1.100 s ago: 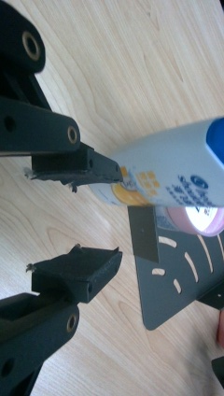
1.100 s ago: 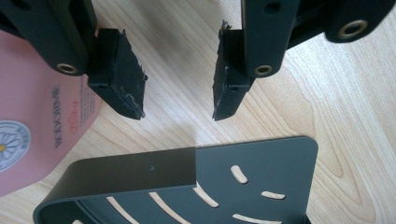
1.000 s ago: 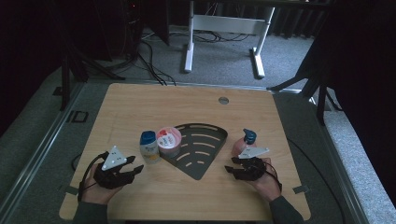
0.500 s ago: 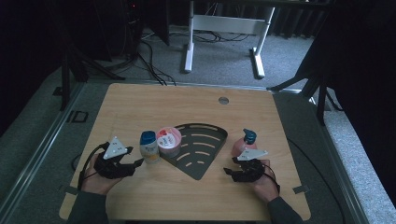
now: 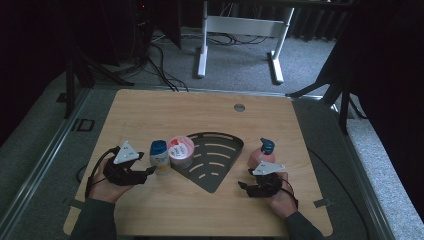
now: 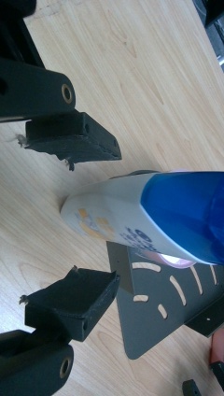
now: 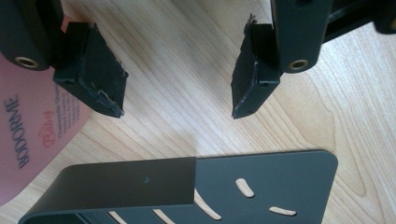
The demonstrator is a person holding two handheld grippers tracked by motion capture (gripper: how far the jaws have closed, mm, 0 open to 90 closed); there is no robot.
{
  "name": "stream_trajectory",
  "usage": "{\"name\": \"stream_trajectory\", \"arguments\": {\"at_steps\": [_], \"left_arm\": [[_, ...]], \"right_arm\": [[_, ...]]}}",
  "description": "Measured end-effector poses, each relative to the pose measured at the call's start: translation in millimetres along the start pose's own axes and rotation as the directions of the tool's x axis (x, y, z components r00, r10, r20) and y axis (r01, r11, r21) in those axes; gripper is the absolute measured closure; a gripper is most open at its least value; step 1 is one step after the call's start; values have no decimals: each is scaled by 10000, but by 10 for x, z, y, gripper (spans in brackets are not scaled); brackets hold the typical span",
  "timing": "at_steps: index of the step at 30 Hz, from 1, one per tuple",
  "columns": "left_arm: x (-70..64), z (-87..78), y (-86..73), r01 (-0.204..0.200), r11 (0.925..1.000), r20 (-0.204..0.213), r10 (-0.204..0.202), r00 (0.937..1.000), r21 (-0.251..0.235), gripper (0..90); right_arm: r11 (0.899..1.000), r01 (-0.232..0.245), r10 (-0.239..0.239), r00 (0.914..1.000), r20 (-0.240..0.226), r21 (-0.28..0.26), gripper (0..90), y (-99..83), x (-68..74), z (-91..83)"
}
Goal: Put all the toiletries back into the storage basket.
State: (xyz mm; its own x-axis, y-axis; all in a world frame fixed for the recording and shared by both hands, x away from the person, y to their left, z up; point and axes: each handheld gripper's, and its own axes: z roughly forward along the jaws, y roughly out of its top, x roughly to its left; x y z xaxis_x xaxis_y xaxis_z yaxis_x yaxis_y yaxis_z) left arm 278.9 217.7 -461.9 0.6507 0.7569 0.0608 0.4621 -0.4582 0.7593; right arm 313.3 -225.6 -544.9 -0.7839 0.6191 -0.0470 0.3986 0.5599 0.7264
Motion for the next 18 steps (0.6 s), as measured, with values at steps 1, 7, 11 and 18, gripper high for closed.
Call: {"name": "stream_trajectory", "arguments": {"at_steps": [1, 7, 11, 18], "left_arm": [[7, 2, 11, -11, 10000, -4, 11, 10000, 26, 352], [51, 27, 74, -87, 9999, 71, 86, 9999, 96, 353], [63, 48, 123, -268, 9995, 129, 265, 9996, 188, 358], [71, 94, 192, -579, 9970, 210, 569, 9982, 507, 386]], "right_arm": [[10000, 11, -11, 10000, -40, 16, 351, -3, 1, 1], [10000, 60, -60, 10000, -75, 58, 351, -17, 14, 21], [10000, 92, -91, 9999, -79, 39, 351, -22, 16, 26], [9999, 122, -122, 9999, -71, 51, 352, -29, 24, 34]]}}
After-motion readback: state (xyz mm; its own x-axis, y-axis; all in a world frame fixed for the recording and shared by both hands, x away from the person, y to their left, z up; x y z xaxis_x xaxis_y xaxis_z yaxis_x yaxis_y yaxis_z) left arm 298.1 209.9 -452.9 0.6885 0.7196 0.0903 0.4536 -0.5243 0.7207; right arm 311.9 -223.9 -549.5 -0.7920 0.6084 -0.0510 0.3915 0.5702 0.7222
